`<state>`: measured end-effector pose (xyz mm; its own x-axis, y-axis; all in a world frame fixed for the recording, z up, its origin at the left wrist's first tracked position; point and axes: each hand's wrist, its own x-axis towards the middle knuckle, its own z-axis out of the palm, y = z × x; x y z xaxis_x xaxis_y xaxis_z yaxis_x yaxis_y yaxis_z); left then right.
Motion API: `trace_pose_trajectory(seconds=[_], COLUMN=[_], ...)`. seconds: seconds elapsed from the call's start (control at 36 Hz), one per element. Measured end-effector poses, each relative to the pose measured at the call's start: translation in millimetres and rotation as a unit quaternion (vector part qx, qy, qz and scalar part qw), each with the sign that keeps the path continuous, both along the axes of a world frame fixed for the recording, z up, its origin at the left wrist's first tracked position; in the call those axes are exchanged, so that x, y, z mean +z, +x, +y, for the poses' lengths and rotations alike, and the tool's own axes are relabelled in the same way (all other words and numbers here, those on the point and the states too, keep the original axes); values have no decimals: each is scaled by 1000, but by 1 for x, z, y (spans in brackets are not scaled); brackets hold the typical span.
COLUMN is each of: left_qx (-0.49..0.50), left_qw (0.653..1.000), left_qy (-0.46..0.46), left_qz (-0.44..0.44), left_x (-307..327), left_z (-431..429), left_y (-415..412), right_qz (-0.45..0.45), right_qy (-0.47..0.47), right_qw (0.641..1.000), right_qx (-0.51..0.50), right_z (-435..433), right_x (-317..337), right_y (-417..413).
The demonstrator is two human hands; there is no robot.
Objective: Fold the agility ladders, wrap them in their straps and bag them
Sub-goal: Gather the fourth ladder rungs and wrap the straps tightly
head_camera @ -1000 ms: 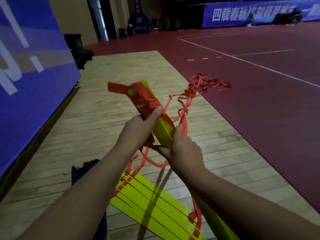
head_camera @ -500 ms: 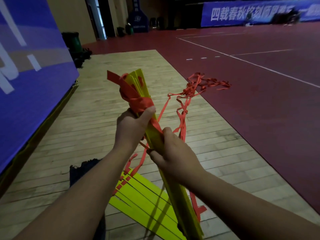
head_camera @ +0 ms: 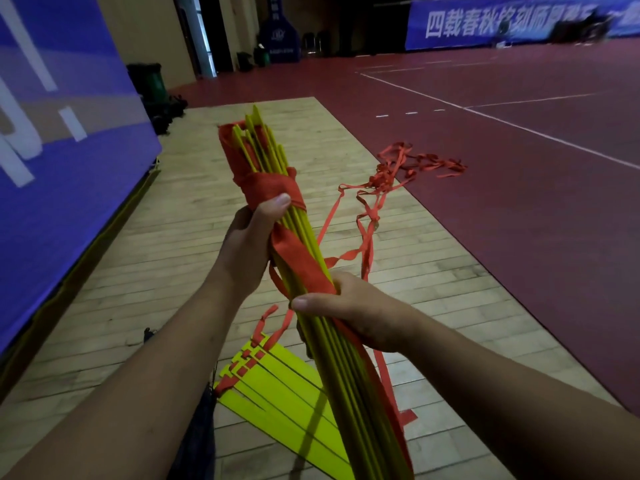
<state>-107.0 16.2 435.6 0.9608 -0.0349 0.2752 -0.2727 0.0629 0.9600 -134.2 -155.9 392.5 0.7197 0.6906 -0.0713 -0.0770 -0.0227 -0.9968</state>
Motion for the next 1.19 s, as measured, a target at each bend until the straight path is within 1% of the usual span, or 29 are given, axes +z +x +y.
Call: trace_pose_trajectory(seconds=[0.08, 0.17, 0.25, 0.31, 0.33, 0.42, 0.47, 0.53, 0.58, 0.61, 0.69, 0.72, 0.75, 0.78, 0.81, 0.86, 0.92, 0.97, 1.0, 1.03, 1.06, 1.08, 1.11, 1.14, 1.19], left_qx=[-40, -92, -83, -93, -104, -119, -104, -63, -21, 2, 86, 110, 128, 140, 146, 148, 131, 97, 79, 65, 52, 42, 33, 28, 21], left_qw=[995, 978, 954, 944, 945, 954, 952, 957, 964, 966, 964, 963, 964, 964, 965, 967, 974, 982, 985, 987, 989, 990, 990, 990, 992], left_qy=[89, 164, 235, 254, 242, 169, 186, 188, 165, 154, 108, 82, 58, 36, 15, -28, -50, -60, -68, -74, -78, -83, -87, -90, -86], left_qz=[24, 96, 165, 191, 196, 217, 221, 211, 206, 206, 227, 230, 228, 222, 218, 205, 178, 148, 136, 126, 116, 110, 105, 101, 92], left_x=[1, -1, -5, -5, -5, -5, -10, -12, -14, -16, -25, -27, -29, -30, -30, -25, -19, -13, -10, -8, -6, -5, -4, -4, -5], left_z=[11, 26, 38, 34, 30, 15, 9, 2, -4, -7, -12, -13, -14, -15, -17, -18, -15, -13, -13, -14, -16, -17, -18, -18, -17], left_y=[4, 6, 5, 4, 3, 0, 0, -2, -4, -5, -2, -2, -1, -1, 0, 1, 3, 2, 2, 1, 0, -1, -1, -1, 0], right_qz=[-22, -36, -51, -62, -67, -98, -130, -160, -189, -206, -276, -297, -305, -302, -291, -253, -177, -94, -45, 15, 86, 148, 189, 204, 201], right_qy=[-11, -33, -71, -97, -106, -136, -179, -216, -251, -279, -382, -393, -393, -385, -368, -299, -196, -105, -64, -24, 16, 53, 83, 96, 90], right_qw=[999, 995, 987, 982, 980, 969, 955, 941, 925, 910, 841, 827, 825, 832, 846, 893, 943, 975, 987, 995, 996, 987, 974, 966, 967], right_qx=[-39, -92, -133, -147, -153, -181, -200, -204, -215, -228, -267, -271, -269, -263, -251, -223, -202, -170, -138, -92, -33, 34, 92, 126, 129], right_z=[3, 1, -1, -4, -5, -4, -2, 1, 6, 9, 20, 22, 24, 23, 21, 14, 3, -7, -11, -13, -13, -11, -9, -6, -1], right_x=[-3, -6, -5, -3, -2, -3, -6, -10, -13, -14, -15, -15, -15, -14, -12, -6, 1, 6, 7, 6, 5, 3, 3, 2, -2], right_y=[-2, 1, 7, 10, 11, 13, 15, 17, 16, 15, 11, 9, 9, 9, 9, 10, 14, 17, 18, 18, 16, 14, 10, 7, 4])
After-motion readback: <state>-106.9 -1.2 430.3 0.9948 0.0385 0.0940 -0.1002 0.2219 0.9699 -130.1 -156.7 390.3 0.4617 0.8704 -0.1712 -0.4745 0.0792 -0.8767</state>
